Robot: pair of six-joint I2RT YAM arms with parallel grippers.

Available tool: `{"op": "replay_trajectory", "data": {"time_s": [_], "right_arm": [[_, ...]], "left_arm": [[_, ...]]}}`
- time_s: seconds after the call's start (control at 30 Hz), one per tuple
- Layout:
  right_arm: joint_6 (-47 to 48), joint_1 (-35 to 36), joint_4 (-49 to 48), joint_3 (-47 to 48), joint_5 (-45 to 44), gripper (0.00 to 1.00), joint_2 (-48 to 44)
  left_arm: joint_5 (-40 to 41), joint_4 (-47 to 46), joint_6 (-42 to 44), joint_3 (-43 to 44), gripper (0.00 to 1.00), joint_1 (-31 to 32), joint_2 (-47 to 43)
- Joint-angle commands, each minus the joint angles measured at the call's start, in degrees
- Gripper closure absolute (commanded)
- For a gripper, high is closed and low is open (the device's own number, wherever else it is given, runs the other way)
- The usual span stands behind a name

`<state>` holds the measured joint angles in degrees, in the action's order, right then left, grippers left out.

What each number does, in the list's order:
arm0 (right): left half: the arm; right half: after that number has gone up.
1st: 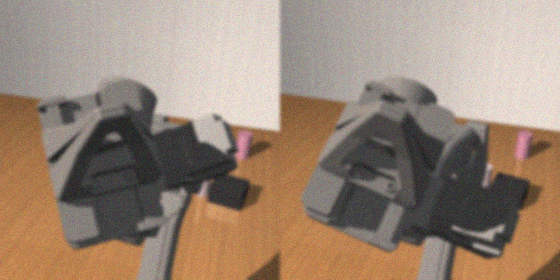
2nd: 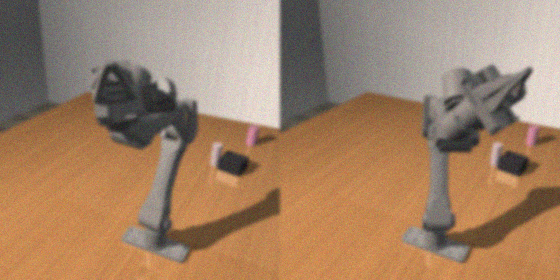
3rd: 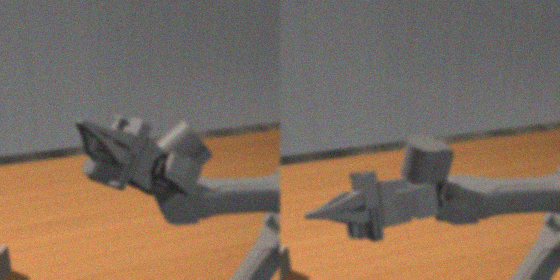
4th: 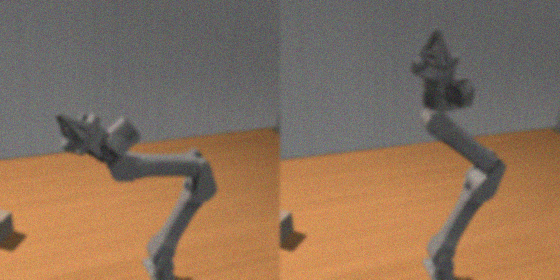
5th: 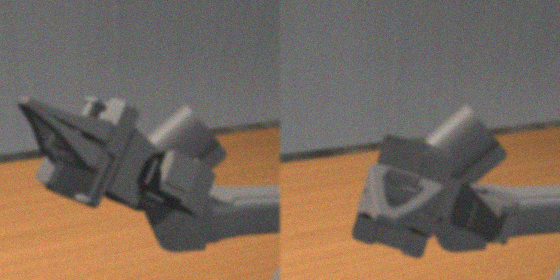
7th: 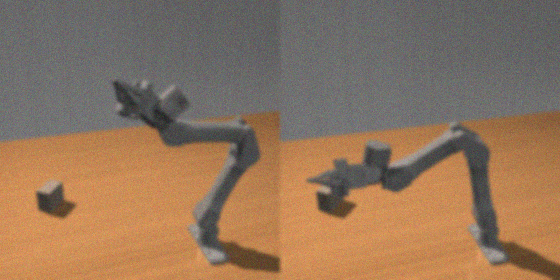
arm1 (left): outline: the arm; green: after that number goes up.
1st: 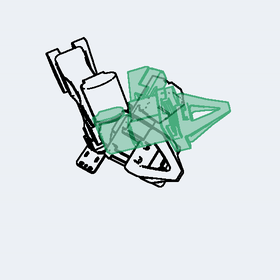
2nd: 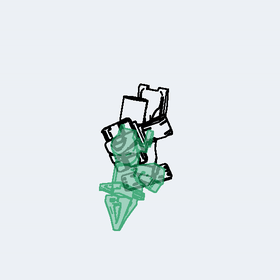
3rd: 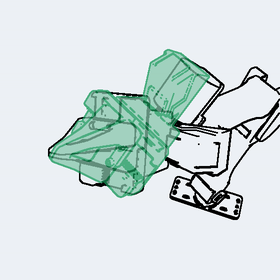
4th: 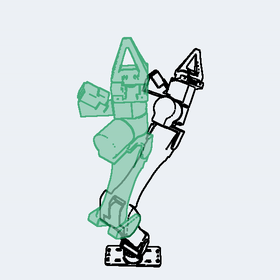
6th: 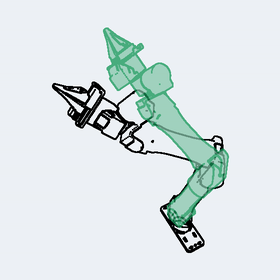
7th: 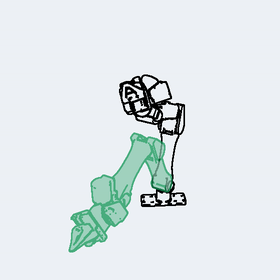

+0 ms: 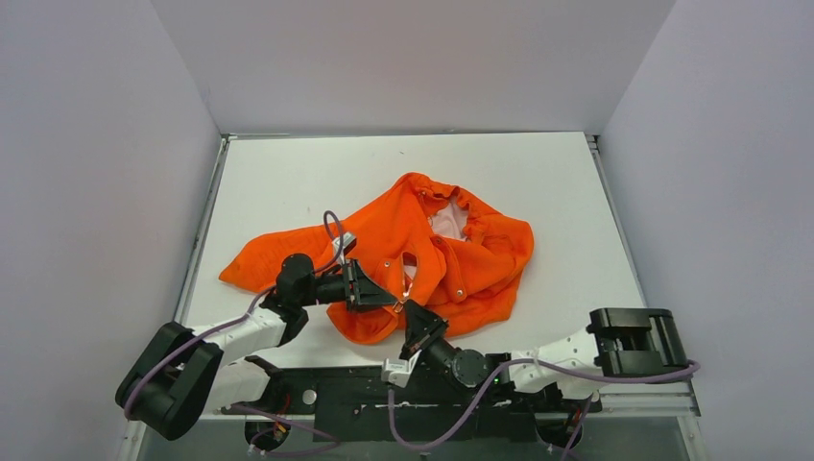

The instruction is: Zip up the jacket

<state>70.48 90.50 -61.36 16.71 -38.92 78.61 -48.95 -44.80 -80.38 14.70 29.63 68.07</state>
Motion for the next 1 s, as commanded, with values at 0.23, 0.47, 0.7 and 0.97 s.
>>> {"op": "replay_trajectory", "data": {"time_s": [0.23, 0.47, 0.7, 0.97], "right_arm": [[-34.28, -10.19, 36.96, 10.58, 22.64, 1.0, -22.39], [-46.54, -19.47, 47.82, 16.69, 34.43, 1.0, -23.7], [-49.12, -21.19, 49.78, 17.91, 37.72, 0.93, -23.46], [-42.1, -18.06, 50.68, 16.83, 35.81, 0.52, -24.3]], "left_arm": [[-2.64, 0.18, 5.48, 1.16, 1.0, -0.18, -1.61], [-3.6, 1.81, 7.44, 2.08, 1.0, -0.18, -3.25], [-4.13, 3.66, 8.57, 2.36, 1.0, -0.18, -3.91], [-4.34, 1.6, 6.92, 2.15, 1.0, -0.18, -2.55]]}}
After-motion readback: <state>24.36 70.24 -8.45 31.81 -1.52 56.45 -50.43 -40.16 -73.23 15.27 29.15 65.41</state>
